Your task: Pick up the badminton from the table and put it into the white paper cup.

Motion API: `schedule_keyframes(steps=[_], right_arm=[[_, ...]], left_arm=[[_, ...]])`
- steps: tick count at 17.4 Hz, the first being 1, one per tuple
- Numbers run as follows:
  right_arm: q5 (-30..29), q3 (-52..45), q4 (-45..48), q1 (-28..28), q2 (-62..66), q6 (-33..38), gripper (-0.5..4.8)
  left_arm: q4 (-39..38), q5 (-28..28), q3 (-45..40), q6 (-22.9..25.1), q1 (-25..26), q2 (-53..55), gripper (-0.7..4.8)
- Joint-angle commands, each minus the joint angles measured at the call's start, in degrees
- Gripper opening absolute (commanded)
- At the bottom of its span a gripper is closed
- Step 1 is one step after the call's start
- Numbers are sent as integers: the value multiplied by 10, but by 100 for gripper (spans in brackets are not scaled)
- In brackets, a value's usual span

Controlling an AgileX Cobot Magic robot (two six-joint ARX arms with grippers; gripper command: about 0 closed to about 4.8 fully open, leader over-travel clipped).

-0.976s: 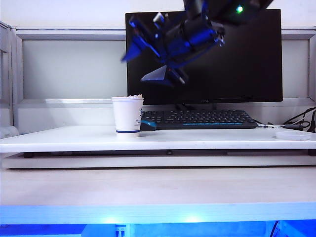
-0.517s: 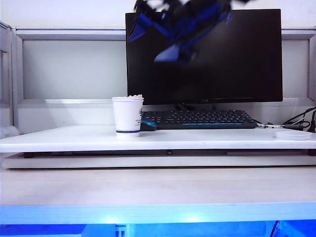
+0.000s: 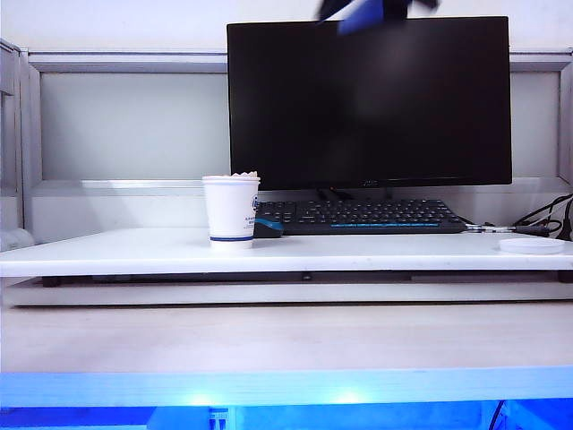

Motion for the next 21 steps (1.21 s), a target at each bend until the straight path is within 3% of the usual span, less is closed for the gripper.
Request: schedule_keyframes(steps=[1,3,7,10,14,18,21], right_arm=[[35,1,-18,-8,-49,-42,40],[60,-7,-31,-8,-81,-60,-8],[111,-74,-33,-9,-162,-67,-9],[154,-185,-33,-9,-261,-67,-9],[188,-326,-62,-13,-391,-62,-8],[175,-425,-78,-57,-492,-40,-8],[112,-483,-97,-128,-573,-38,-8]], left_arm=[[-12,-50,-1,4,0,0,-5],[-14,-74,-1,4,0,0,-5],[-16,-112,-1,4,0,0,-5],[-17,-169,-1,5,0,0,-5],[-17,-183,-1,40,0,0,-5],[-17,-183,-1,57,0,0,-5],[-10,-175,-1,65,0,0,-5]])
